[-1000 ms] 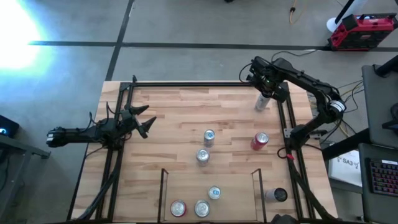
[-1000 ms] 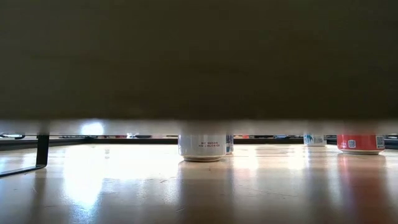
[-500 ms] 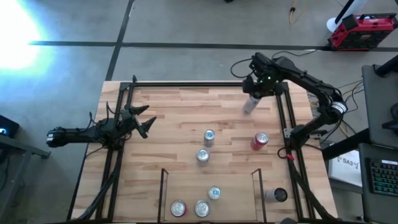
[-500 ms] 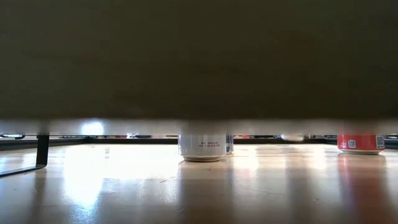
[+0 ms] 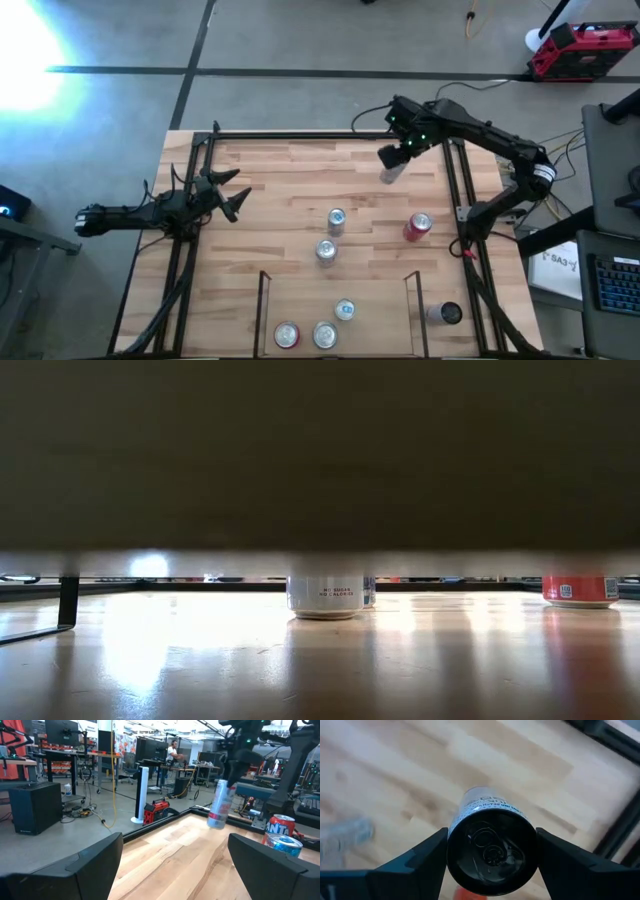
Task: Place canned beverage on shelf
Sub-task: Put the top white pink soda can on the shelf
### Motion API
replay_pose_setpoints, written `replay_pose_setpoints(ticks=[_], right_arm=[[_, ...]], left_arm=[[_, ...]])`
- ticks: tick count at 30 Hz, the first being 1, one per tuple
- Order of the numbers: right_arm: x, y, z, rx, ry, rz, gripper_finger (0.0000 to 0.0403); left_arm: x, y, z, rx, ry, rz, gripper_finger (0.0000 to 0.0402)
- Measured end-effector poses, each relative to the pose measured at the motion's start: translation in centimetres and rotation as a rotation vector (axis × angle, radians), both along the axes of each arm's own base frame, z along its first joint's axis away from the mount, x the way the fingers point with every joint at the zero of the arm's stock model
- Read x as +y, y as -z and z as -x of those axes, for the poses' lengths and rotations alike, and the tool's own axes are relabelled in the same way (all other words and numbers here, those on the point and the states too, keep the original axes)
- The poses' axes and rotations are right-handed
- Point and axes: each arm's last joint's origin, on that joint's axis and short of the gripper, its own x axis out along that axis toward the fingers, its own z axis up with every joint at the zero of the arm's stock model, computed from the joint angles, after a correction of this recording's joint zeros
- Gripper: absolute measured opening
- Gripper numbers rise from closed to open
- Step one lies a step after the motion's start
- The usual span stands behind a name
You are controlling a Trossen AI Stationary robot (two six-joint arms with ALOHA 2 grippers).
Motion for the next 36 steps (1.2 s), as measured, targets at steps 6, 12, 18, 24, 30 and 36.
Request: replay_pose_setpoints(ticks=[6,12,18,24,30,36], right_arm=[[2.4,0.1,-1.4,0.012,-0.219,0.008,0.0254],[4.3,0.1,-2.0,0.05,-0.462,0.022,0.0255],[5.6,0.3,-2.0,0.103,-0.648,0.024,0.0255],[6.3,0.8,-2.1,0.112,-0.724,0.0,0.0256],[6.9,1.9,-3.0,0.145,-0.767,-0.019,0.0256],[6.6,4.3,-5.1,0.186,-0.751,-0.058,0.0256]], left_arm=[[0.0,0.0,0.0,0.0,0.0,0.0,0.0346],[0.0,0.0,0.0,0.0,0.0,0.0,0.0346],[0.0,0.0,0.0,0.0,0.0,0.0,0.0346],[0.0,0.0,0.0,0.0,0.0,0.0,0.0346],[0.0,0.0,0.0,0.0,0.0,0.0,0.0346],[0.0,0.0,0.0,0.0,0.0,0.0,0.0346]])
